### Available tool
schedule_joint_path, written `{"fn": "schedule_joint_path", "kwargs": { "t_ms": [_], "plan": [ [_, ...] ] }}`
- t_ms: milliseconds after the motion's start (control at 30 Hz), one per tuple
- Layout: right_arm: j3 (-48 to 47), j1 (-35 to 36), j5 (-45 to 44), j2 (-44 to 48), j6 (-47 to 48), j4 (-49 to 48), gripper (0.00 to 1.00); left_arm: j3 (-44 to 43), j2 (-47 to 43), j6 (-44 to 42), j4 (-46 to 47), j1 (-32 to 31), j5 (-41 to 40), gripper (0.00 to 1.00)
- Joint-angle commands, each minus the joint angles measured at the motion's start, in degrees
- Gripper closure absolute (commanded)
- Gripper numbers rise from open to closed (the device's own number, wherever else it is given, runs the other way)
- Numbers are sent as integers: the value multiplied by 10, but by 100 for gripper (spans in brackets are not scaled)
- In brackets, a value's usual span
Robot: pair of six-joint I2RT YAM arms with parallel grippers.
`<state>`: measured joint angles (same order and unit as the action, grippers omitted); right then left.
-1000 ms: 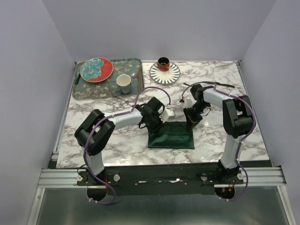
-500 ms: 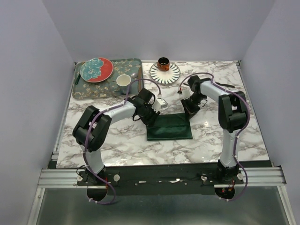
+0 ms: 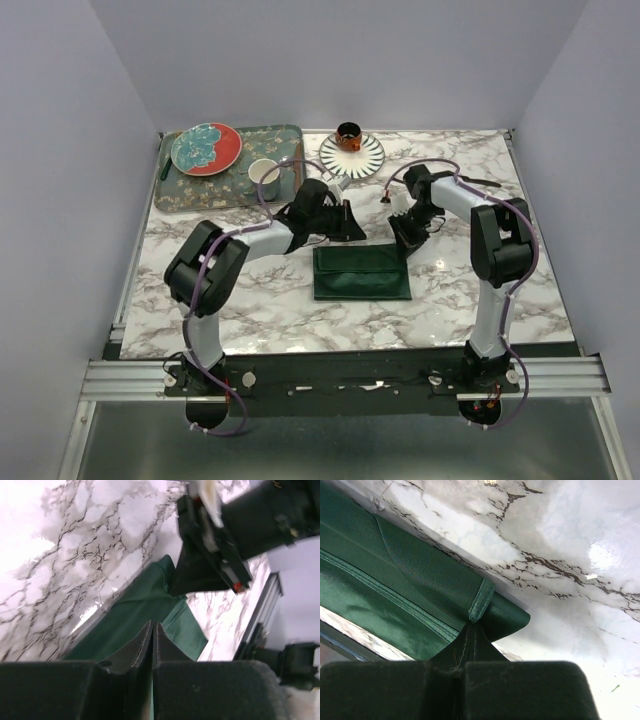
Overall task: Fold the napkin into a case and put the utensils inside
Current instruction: Smooth out the 2/3-rectangle-folded napkin at the center of the board.
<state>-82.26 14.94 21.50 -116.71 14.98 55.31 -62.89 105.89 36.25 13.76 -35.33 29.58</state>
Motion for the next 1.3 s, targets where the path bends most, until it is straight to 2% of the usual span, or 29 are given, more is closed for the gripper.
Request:
{"fn": "schedule_joint_path", "kwargs": {
  "t_ms": [0, 133, 433, 633, 800, 900, 933, 1033, 1167, 1267],
  "plan": [
    [12, 2, -22, 12, 1, -30, 99, -14, 72, 210, 158, -12, 2, 92],
    [13, 2, -22, 10, 0, -34, 99, -22, 113, 242, 192, -30, -8, 98],
    [21, 2, -15, 12, 0, -37, 99, -39, 163, 270, 229, -42, -16, 100],
    [18, 2, -15, 15, 2, -37, 99, -60, 208, 269, 187, -43, -26, 100],
    [3, 1, -4, 24, -4, -28, 99, -62, 223, 237, 142, -47, -41, 100],
    [-10, 0, 8, 45, -2, -5, 91, -59, 227, 224, 115, -47, -51, 100],
    [-17, 0, 14, 64, 0, 1, 77, -58, 228, 221, 110, -47, -53, 100],
    [-26, -6, 49, 96, -6, 10, 59, -53, 227, 216, 107, -47, -59, 100],
    [-35, -15, 99, 101, -39, -3, 59, -55, 227, 209, 102, -48, -64, 100],
    [-22, -20, 136, 86, -75, -35, 65, -57, 228, 207, 96, -48, -65, 100]
  ]
}}
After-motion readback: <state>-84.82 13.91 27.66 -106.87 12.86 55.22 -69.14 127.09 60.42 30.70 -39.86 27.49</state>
